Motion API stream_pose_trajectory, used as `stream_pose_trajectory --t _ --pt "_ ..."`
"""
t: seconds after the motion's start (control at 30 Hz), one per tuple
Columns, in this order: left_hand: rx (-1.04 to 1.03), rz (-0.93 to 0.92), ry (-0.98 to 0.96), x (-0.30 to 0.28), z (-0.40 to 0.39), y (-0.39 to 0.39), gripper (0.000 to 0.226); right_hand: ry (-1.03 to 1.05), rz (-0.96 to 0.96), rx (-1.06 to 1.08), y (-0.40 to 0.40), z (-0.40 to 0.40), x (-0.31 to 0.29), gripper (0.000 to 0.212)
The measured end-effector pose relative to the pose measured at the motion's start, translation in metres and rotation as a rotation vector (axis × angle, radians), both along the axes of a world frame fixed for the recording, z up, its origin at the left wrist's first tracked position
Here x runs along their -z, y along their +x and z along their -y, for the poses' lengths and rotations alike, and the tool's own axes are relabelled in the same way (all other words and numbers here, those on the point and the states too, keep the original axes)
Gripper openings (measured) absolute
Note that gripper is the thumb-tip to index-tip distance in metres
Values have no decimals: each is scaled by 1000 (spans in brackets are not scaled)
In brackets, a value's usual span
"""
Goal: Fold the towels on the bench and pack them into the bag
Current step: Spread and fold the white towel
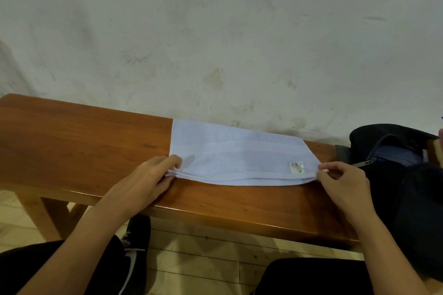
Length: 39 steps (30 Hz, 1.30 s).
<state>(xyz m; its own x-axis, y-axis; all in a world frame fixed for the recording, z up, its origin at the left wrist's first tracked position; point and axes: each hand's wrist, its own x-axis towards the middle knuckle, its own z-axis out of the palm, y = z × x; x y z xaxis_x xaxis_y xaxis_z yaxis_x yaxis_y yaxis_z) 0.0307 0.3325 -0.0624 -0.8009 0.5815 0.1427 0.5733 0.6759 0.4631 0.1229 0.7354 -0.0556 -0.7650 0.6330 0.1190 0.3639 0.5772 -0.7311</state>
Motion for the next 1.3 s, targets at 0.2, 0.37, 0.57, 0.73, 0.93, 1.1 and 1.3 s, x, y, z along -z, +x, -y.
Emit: stream_pose_trajectory --t 0.2,0.37,0.57,0.73,0.93,1.1,1.3 --pt "3 -27 -28 -2 1 1 27 41 -20 -128 -1 2 -1 25" --pt "5 -42 44 0 1 1 22 63 6 -190 -5 2 5 24" --pt "-29 -16 126 4 5 -4 20 225 -39 -202 -5 -1 1 16" --pt "-103 3 152 4 3 -8 22 328 -135 -171 -3 2 -6 17" --pt "-94 -74 200 0 5 -8 29 358 -164 -171 -4 10 -11 14" --pt "-112 -101 228 -3 9 -8 29 381 -152 -183 -4 10 -13 12" --pt "-137 -92 220 -4 9 -8 27 378 -153 -170 -1 11 -14 9"
